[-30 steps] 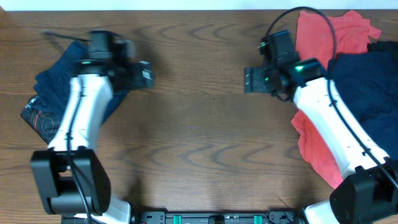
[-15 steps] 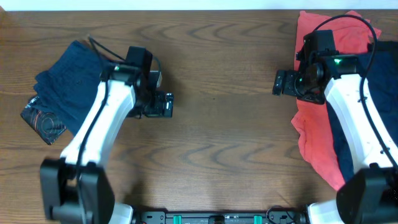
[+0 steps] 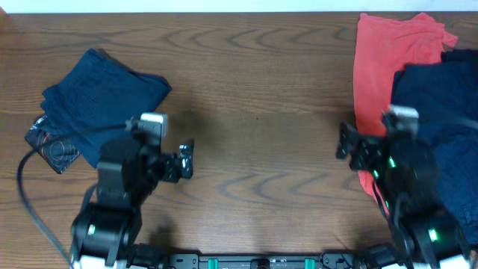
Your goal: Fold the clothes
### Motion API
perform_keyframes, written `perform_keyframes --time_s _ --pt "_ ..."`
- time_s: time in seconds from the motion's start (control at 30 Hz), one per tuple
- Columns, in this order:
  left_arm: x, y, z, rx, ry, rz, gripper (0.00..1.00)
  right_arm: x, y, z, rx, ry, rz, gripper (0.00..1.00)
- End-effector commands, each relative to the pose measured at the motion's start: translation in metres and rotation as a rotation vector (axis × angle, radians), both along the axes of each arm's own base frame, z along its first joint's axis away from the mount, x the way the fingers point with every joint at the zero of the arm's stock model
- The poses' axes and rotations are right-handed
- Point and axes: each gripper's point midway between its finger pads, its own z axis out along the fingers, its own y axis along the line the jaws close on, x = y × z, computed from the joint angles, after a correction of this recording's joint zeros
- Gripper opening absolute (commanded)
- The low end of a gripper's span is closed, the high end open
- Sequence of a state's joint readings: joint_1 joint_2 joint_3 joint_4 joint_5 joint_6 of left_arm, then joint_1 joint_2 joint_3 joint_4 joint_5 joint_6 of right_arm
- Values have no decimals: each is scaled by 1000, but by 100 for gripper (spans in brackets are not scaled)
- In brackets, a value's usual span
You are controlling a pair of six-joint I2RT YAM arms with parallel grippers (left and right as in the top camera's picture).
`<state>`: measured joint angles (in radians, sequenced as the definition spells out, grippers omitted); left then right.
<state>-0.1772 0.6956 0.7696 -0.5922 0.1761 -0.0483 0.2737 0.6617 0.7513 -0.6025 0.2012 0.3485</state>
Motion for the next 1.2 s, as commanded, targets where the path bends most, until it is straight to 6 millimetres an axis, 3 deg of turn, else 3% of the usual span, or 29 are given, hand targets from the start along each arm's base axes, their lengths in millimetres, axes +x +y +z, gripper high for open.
perform_keyframes --time_s 0.0,0.13,0.67,0.97,1.17 --pt "-10 3 14 -8 -67 9 98 -18 -10 -5 -7 -11 -36 99" --pt "-15 4 23 -15 -106 9 98 -40 -17 -11 -17 18 -35 99" --pt "-15 4 22 -14 -100 9 98 -82 -29 -63 -99 283 -34 99" --pt "-15 4 22 -14 -100 9 98 -92 -40 -64 -80 278 -84 99" --pt "-15 4 22 -14 -100 9 98 -91 -53 -56 -82 152 -130 99"
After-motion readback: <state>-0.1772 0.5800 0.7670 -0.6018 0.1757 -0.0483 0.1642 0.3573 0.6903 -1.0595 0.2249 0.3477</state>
